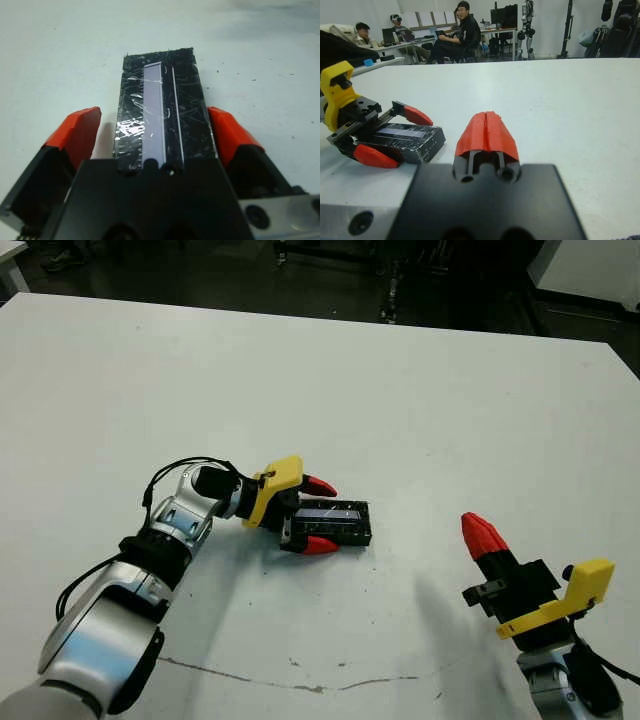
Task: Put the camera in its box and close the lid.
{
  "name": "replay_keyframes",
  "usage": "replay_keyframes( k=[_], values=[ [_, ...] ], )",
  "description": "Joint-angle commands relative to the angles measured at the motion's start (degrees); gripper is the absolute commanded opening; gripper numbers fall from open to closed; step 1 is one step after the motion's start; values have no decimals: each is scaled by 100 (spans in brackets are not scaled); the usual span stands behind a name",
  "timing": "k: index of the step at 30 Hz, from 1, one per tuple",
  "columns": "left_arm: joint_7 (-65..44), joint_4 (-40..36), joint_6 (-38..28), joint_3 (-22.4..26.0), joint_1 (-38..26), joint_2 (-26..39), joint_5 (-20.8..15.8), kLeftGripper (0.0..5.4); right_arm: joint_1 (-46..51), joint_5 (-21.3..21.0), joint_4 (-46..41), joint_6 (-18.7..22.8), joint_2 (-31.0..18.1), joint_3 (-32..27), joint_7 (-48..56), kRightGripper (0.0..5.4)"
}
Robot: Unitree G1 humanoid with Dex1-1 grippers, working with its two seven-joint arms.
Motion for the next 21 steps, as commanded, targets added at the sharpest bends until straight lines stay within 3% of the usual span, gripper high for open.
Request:
replay_keyframes(
  k=[1,11,21],
  values=[
    [-100,148,101,-488,585,-434,336,539,30,15,37,-41,-12,-20,-5,0],
    [-160,137,92,-414,664,-352,184,539,17,-22,90,-100,-19,-4,21,0],
    [-311,-537,286,-322,869,89,-111,539,32,-110,65,-101,-8,25,-54,0]
  ],
)
